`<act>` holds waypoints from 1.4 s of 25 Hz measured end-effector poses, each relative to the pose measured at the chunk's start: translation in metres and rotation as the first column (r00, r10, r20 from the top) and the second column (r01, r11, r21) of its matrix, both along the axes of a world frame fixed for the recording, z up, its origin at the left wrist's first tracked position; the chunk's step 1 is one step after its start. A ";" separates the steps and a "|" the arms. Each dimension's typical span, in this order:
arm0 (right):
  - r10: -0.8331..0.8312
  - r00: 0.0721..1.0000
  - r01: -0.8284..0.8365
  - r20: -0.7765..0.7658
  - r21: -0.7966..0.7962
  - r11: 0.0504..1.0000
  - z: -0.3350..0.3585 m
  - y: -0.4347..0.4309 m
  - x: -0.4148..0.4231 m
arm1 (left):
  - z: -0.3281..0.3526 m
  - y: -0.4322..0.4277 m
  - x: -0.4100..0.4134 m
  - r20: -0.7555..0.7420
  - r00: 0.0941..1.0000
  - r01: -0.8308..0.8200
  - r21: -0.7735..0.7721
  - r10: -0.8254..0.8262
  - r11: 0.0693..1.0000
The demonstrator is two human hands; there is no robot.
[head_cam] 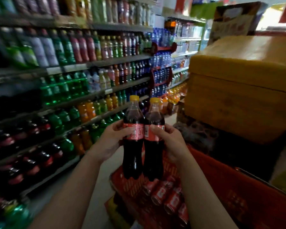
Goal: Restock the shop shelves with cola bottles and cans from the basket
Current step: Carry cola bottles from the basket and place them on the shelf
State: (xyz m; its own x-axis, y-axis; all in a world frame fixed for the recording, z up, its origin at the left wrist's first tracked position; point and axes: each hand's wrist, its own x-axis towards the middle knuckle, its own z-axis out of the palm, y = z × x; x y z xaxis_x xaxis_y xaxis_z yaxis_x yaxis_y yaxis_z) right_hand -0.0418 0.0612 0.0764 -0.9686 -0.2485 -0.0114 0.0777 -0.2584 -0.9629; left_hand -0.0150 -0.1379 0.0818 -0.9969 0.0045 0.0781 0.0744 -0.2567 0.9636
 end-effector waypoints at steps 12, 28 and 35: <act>0.681 0.731 -0.681 -0.044 -0.001 0.732 0.023 -0.197 0.133 | 0.025 -0.129 0.251 -0.132 0.740 -0.662 0.027 0.659 0.749; 0.787 0.592 -0.794 -0.173 0.043 0.607 0.035 -0.375 0.194 | 0.021 -0.280 0.340 -0.156 0.562 -0.826 -0.050 0.812 0.562; 0.742 0.647 -0.748 -0.176 0.038 0.662 0.046 -0.451 0.125 | 0.032 -0.365 0.262 -0.183 0.616 -0.785 -0.066 0.766 0.615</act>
